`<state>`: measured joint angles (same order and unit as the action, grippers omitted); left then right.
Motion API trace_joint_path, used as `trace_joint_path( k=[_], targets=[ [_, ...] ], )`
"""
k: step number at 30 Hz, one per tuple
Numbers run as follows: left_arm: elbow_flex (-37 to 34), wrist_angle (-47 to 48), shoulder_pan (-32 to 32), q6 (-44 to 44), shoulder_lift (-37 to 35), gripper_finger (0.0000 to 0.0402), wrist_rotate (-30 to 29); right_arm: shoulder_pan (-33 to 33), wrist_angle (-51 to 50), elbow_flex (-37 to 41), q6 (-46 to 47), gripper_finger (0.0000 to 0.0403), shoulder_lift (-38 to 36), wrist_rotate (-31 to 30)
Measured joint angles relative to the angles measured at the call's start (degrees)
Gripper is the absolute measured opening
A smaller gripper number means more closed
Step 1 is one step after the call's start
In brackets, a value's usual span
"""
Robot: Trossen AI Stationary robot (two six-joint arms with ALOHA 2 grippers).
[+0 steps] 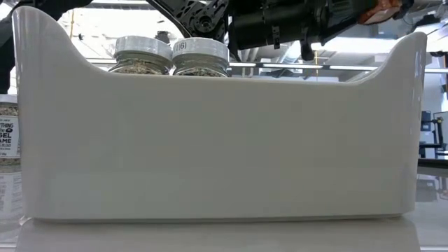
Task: Sort spices by type
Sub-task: Put the orange seasoning pack into the white bin
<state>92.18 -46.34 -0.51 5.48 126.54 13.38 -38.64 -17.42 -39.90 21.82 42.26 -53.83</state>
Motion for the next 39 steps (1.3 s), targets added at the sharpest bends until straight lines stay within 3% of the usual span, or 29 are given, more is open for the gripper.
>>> trace_joint_path(
  k=[6,13,18,25,33,39],
  targets=[
    [0.0,0.6,0.0,-0.1,0.0,0.0060,-0.5,1.3,-1.0,0.0,1.7,0.0118,0.0,0.2],
    [0.0,0.7,0.3,-0.3,0.0,0.0058,-0.1,0.9,-1.6,-0.1,1.7,0.0213,0.0,0.0],
    [0.0,1.7,0.9,-0.3,0.0,0.0057,-0.1,-0.8,-10.0,-6.1,1.8,0.0258,-1.2,3.8],
    [0.0,5.9,1.0,-2.1,0.0,0.0054,-0.2,-3.1,-13.5,-14.2,1.7,0.0263,-2.2,7.9],
    [0.0,9.0,0.8,-2.9,0.0,0.0054,-0.6,-4.0,-14.7,-17.2,-3.7,0.0263,-1.1,9.0],
    [0.0,9.7,0.9,-3.0,0.0,0.0054,-1.9,0.7,-32.3,-27.4,4.3,0.0253,6.3,12.4]
  ],
)
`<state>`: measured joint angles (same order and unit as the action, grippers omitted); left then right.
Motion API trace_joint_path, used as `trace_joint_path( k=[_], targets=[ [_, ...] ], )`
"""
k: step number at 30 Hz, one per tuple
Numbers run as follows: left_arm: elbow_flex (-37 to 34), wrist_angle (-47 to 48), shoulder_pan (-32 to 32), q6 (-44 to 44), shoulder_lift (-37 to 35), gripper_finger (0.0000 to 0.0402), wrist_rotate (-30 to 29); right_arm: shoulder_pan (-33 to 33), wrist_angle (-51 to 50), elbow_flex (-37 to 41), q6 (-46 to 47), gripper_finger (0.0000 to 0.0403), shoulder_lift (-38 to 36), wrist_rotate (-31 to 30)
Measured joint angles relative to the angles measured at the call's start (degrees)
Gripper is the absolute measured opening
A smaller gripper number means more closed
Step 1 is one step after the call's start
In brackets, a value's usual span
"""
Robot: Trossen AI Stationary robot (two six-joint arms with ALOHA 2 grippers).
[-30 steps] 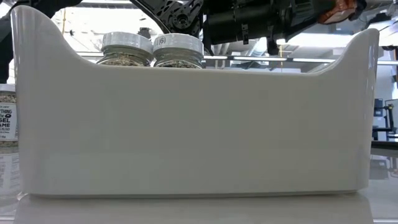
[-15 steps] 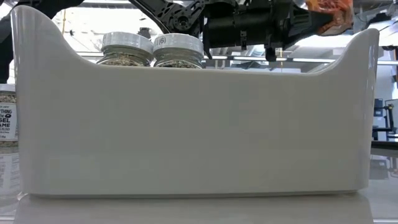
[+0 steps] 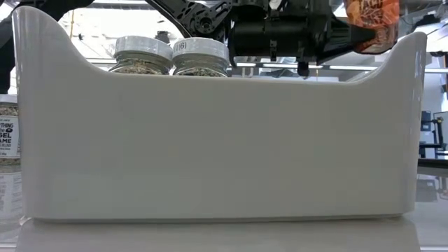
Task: Sort spices by type
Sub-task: Put the orange seasoning pack into the white bin
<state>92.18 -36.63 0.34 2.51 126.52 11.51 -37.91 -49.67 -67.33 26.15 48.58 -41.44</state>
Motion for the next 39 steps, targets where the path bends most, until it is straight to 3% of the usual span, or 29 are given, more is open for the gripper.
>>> trace_joint_path(
  k=[5,15,20,26,33,39],
  targets=[
    [0.0,-0.1,0.0,-1.4,0.0,0.0054,-0.5,7.0,-16.2,-9.5,8.2,0.0245,9.7,9.5],
    [0.0,0.4,-0.1,-1.8,0.0,0.0054,-1.1,17.0,-32.6,-20.6,7.9,0.0244,23.9,18.8],
    [0.0,0.4,-0.3,-1.8,0.0,0.0054,-1.1,19.1,-36.2,-21.9,6.0,0.0238,27.9,23.3],
    [0.0,1.4,-0.3,-1.9,0.0,0.0054,-1.1,19.3,-39.0,-21.9,5.0,0.0168,31.5,25.4],
    [0.0,1.3,-0.3,-1.9,0.0,0.0055,-1.0,18.4,-39.3,-21.9,1.8,0.0026,33.2,26.6],
    [0.0,1.4,-0.3,-0.9,0.0,0.0078,-1.0,18.4,-39.4,-21.9,2.6,0.0027,33.1,26.6]
  ],
)
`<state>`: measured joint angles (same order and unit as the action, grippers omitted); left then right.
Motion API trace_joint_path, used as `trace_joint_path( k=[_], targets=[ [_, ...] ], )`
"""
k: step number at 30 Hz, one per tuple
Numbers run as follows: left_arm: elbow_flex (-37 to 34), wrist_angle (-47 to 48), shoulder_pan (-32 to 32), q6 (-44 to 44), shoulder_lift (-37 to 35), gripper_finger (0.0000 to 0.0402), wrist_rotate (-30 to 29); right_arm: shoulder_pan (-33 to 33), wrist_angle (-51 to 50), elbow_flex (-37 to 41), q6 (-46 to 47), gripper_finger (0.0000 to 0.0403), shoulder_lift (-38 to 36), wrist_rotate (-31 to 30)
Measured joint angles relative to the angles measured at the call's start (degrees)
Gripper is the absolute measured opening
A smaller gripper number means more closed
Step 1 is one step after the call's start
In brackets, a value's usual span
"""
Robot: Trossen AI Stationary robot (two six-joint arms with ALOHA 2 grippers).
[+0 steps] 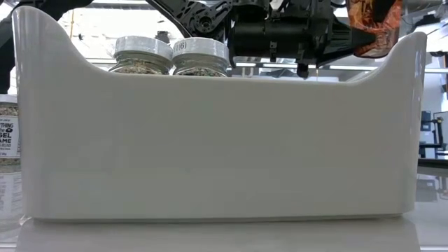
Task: Sort spices by type
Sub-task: Put the orange seasoning pack into the white bin
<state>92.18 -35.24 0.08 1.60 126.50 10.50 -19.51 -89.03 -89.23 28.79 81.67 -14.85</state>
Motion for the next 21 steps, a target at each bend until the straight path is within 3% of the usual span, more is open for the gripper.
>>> trace_joint_path(
  k=[12,18,21],
  targets=[
    [0.0,0.8,0.0,1.2,-0.1,0.0179,0.0,-3.0,-0.8,0.1,5.4,0.0026,-1.4,0.0],
    [0.0,5.2,0.7,-1.2,-1.3,0.0189,0.4,-9.1,-1.0,0.1,16.4,0.0026,-4.9,-0.1],
    [0.0,10.9,1.5,-1.9,-3.3,0.0189,3.6,-13.2,-0.9,0.1,22.0,0.0026,-5.3,0.0]
  ],
)
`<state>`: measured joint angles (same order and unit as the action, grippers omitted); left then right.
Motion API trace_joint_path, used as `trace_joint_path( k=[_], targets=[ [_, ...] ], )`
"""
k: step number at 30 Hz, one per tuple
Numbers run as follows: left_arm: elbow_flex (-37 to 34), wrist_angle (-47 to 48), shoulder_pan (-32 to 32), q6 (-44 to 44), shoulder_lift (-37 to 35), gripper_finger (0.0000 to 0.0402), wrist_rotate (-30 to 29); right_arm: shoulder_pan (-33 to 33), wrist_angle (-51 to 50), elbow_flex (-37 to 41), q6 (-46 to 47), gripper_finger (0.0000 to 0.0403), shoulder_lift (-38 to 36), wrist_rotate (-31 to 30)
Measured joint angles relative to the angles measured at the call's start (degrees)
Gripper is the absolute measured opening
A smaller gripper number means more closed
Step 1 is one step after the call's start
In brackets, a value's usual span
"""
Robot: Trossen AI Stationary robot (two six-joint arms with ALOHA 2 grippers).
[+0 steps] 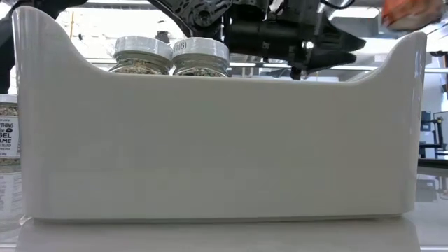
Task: Sort spices by type
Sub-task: Put the orange seasoning pack into the white bin
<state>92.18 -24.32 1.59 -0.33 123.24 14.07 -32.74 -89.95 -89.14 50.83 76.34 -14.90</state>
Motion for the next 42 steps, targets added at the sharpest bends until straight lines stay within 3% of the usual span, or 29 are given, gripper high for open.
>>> trace_joint_path(
  k=[4,9,17,22,29,34,42],
  targets=[
    [-0.3,10.3,0.5,-1.5,-3.4,0.0190,4.2,-5.3,-0.1,0.0,6.6,0.0026,1.2,0.0],
    [-4.1,13.8,0.5,-1.6,-6.8,0.0190,4.4,-11.2,0.0,0.0,15.0,0.0026,3.4,0.2],
    [-14.3,8.9,-0.7,0.2,-12.5,0.0190,2.8,-20.4,-0.1,-3.2,26.9,0.0025,8.5,1.8],
    [-19.6,3.4,-3.0,0.4,-15.6,0.0190,-2.9,-24.3,0.0,-9.0,27.4,0.0025,14.0,1.8],
    [-20.3,2.2,-5.9,0.8,-16.6,0.0190,-4.6,-27.8,-0.1,-11.1,26.1,0.0025,20.9,3.0],
    [-20.3,1.1,-8.3,-0.6,-17.2,0.0190,-9.9,-30.6,0.0,-10.9,29.1,0.0025,25.0,3.3],
    [-20.3,1.7,-10.7,-0.7,-20.6,0.0190,-11.2,-33.3,2.0,-3.9,34.5,0.0025,24.8,3.6]
  ],
)
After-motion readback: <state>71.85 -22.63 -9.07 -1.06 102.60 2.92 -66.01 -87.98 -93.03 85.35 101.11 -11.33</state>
